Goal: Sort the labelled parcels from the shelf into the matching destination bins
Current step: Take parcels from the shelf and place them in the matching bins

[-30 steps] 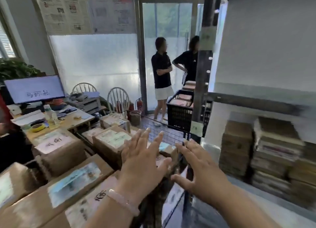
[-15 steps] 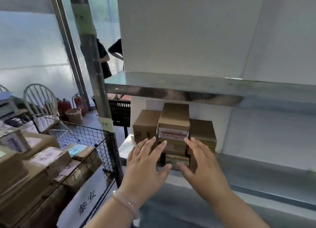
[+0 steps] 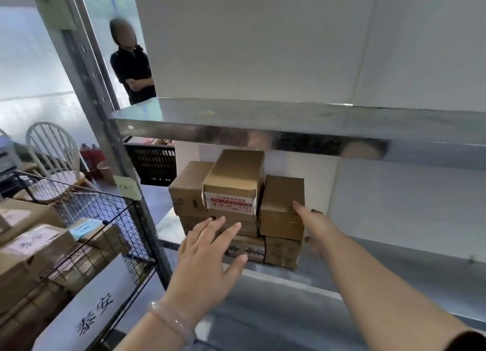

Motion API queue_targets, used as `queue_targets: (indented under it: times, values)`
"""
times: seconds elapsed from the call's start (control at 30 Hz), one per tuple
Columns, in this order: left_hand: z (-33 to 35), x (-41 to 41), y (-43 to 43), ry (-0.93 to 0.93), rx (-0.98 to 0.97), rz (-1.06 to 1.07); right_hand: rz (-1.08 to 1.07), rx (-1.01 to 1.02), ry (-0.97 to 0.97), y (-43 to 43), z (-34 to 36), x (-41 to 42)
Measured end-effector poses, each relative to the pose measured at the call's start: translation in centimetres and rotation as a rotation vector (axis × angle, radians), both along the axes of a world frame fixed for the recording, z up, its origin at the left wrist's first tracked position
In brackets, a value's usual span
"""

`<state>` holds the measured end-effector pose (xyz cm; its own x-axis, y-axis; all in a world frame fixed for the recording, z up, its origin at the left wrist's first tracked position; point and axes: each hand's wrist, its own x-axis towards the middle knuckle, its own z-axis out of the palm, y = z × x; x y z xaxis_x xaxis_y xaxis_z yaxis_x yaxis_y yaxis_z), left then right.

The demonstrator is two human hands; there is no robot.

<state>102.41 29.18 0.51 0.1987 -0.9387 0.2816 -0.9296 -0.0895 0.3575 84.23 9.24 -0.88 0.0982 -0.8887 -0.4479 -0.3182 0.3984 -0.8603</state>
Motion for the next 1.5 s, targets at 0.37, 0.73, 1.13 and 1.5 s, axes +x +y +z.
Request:
queue_targets:
  times: [0.37,0.73,1.13,1.5]
  values:
    - [-0.7,0.1,-0.4,0.037,0.078,-0.068,-0.162,-0.076,-0.239,1.2,-1.8,-1.5]
    - [2.0,-4.3,-2.9,0.874,0.150,-0.264,-0.208,-0.871,0.108,12.2,0.3,-4.8]
    - [2.5,-4.6,-1.0,1.881,0.229,-0.219,0.110,-1.744,0.452,18.0,2.1,-2.0]
    - [1.8,1.9,0.6,1.964,0.053,-0.194,0.324,-0.927,0.199,17.4,7.5,1.8]
